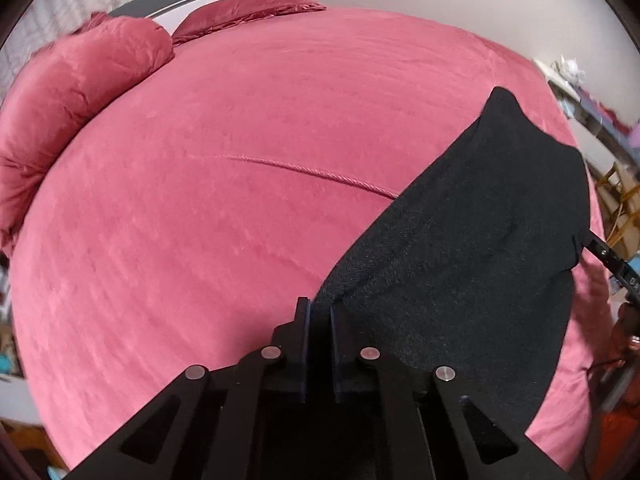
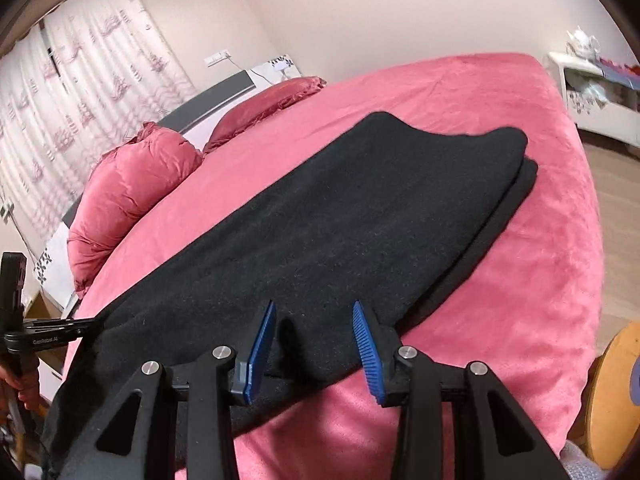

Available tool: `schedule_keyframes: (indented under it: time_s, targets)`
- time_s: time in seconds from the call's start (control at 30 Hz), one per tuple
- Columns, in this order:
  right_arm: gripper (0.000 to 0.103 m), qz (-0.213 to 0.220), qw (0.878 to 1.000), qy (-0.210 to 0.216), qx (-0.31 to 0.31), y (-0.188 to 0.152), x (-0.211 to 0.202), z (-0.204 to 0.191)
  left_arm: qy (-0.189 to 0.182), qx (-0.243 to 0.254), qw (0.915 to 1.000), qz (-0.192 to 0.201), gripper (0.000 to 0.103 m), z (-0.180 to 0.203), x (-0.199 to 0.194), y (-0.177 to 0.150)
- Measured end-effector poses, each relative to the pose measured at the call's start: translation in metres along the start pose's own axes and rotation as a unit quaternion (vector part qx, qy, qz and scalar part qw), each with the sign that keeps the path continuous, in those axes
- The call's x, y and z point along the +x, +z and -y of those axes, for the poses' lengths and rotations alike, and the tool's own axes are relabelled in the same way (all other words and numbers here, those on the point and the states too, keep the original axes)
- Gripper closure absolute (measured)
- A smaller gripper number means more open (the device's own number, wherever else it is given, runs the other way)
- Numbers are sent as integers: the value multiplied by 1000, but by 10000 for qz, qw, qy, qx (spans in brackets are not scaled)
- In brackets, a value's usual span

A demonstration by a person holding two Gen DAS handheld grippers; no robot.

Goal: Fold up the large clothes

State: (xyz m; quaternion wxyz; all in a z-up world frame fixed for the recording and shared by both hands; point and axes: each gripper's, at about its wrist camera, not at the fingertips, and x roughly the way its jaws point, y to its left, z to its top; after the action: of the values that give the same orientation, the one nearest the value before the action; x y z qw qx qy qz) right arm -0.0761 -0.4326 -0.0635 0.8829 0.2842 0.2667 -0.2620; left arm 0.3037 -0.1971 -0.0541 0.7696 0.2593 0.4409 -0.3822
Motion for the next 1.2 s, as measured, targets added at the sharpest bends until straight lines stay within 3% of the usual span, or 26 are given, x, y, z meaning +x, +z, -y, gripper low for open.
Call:
schedule_keyframes:
  time_s: [0.17, 0.2, 0.23, 0.3, 0.37, 0.47, 0.5, 0.53, 0.57, 0.63, 0.67, 0.83, 0.93, 1.0, 1.07, 1.1, 1.2]
  targets:
    - [63, -151, 9998, 86, -62, -2, 3, -2, -19, -590, 9982, 57, 98, -24, 14, 8]
    - [62, -160, 9998, 101, -84, -2, 3, -2, 168, -460, 9988, 46, 102, -21, 20, 8]
    - [62, -178, 9997, 97, -107, -3, 4, -3, 755, -230, 9968, 81, 103, -17, 28, 11]
    - [62, -272, 9995, 90, -96, -4, 7, -1, 1259, -319, 9915, -52, 103, -30, 46, 14]
    - [62, -328, 9993, 163, 65, -3, 9, 4, 1157, -708, 9906, -155, 103, -46, 49, 14]
    - [62, -298, 9992, 225, 149, -1, 6, 9, 827, -1013, 9911, 248, 100, -52, 18, 4]
    - [62, -286, 9992, 233, 177, -1, 5, 10, 780, -1008, 9912, 367, 97, -50, 5, 0]
    - [62, -285, 9991, 250, 207, -1, 5, 12, 737, -999, 9912, 451, 83, -49, -8, -9]
    - [62, -280, 9990, 262, 237, -1, 8, 13, 717, -1015, 9908, 527, 61, -44, -20, -22]
    - [62, -278, 9991, 240, 201, -1, 7, 12, 798, -1151, 9873, 747, 34, -41, -45, -50]
    - [62, -274, 9993, 217, 155, -1, 5, 11, 866, -1241, 9848, 847, 32, -41, -55, -65]
    - [62, -285, 9995, 159, -36, -2, -6, 2, 1094, -2316, 9638, 744, 30, -81, -88, -162]
    - [62, -477, 9985, 264, -12, -8, -11, -6, 1519, -2723, 9496, 317, 29, -101, -89, -228]
    - [62, -692, 9968, 401, -25, -15, -16, -13, 1764, -3137, 9329, 148, 27, -117, -91, -268]
    - [62, -984, 9930, 648, -83, -28, -20, -26, 1619, -3670, 9148, 480, 27, -126, -102, -303]
    - [62, -1121, 9906, 776, -130, -34, -23, -33, 1746, -3824, 9055, 582, 28, -125, -112, -315]
    - [62, -1715, 9750, 1367, -355, -57, -25, -61, 1703, -3770, 9069, 800, 28, -108, -127, -327]
